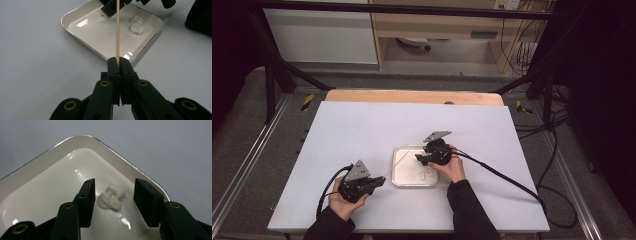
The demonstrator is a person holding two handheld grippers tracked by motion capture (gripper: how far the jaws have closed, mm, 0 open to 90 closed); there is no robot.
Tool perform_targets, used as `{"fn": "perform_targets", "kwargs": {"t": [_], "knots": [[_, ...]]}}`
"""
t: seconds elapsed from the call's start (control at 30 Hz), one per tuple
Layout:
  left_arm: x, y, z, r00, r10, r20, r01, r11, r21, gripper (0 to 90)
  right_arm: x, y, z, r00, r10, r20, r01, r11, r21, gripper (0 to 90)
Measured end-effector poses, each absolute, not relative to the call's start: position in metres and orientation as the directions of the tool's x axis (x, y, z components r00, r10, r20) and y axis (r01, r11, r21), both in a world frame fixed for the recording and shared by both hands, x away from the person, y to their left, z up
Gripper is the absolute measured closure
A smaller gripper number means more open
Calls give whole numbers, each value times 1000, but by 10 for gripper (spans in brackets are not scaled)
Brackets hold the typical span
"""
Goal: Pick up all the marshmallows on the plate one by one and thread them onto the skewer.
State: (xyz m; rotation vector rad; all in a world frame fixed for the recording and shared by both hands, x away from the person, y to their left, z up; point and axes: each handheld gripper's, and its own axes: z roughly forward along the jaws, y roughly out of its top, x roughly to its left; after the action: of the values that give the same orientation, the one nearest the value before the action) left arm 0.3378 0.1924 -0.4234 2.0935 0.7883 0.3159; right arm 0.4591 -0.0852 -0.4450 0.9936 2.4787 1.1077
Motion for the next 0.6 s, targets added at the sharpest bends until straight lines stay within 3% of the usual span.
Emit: {"fn": "perform_targets", "kwargs": {"t": [0.6], "knots": [[337, 192, -424, 771, 634, -61, 420, -435, 796, 885, 458, -84, -450, -739, 672, 43, 479, 479, 736, 702]]}}
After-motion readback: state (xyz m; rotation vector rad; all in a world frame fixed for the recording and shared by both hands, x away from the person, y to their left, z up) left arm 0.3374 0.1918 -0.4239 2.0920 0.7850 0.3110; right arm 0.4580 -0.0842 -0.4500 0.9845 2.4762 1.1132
